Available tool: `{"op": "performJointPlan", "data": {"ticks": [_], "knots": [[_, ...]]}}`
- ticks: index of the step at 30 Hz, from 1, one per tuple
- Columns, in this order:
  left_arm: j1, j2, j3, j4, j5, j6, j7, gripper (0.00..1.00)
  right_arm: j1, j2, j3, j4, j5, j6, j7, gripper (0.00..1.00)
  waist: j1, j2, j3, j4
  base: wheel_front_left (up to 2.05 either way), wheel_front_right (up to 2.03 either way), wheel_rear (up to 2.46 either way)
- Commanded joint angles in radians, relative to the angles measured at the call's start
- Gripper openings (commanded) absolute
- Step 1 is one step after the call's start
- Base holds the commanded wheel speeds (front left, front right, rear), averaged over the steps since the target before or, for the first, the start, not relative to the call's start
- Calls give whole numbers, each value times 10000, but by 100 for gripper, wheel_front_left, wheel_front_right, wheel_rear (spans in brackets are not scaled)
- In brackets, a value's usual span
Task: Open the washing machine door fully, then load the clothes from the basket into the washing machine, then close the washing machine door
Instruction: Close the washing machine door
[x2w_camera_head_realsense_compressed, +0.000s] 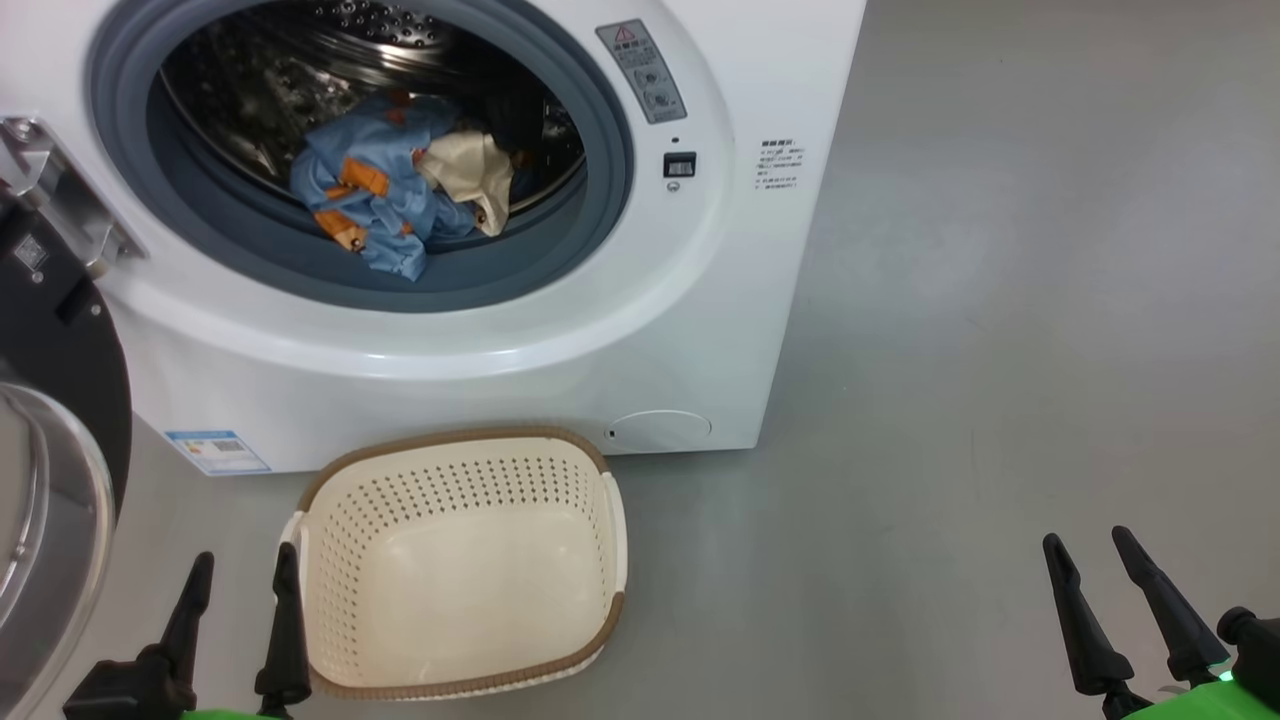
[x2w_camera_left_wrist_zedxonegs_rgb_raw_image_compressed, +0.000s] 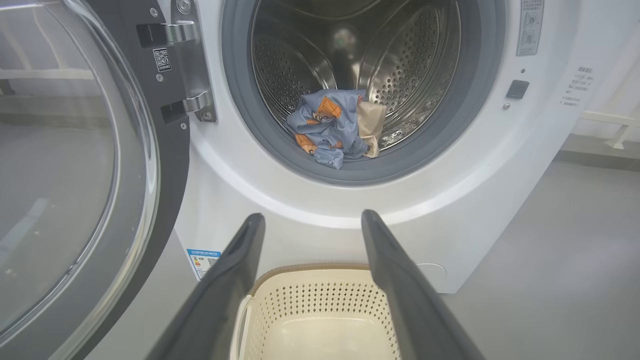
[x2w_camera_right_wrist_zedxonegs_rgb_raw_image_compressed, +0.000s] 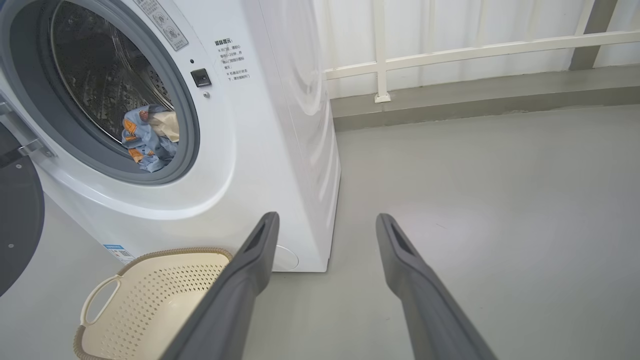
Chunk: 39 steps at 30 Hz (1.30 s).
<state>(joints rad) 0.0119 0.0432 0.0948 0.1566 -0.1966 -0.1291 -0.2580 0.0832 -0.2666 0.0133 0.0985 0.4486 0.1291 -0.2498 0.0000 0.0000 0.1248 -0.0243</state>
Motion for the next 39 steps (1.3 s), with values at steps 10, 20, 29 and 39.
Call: {"op": "performJointPlan", "data": {"ticks": [10, 20, 29, 39], "knots": [[-344, 75, 281, -237, 33, -15, -38, 100, -186, -159, 117, -233, 45, 16, -120, 100, 0, 0, 100, 49, -119, 119, 0], [-468, 73, 105, -292, 33, -15, -38, 100, -242, -118, 97, -250, 29, 16, -120, 100, 0, 0, 201, 144, -23, 23, 0], [-506, 71, 273, -195, -202, -9, -38, 100, -193, -222, 239, -331, -1, 16, -120, 100, 0, 0, 123, 942, 0, 0, 0], [-84, 71, 183, -200, -608, 300, -38, 100, -280, -512, 896, -118, 100, 16, -120, 100, 0, 0, -304, 2779, 0, 0, 0]]}}
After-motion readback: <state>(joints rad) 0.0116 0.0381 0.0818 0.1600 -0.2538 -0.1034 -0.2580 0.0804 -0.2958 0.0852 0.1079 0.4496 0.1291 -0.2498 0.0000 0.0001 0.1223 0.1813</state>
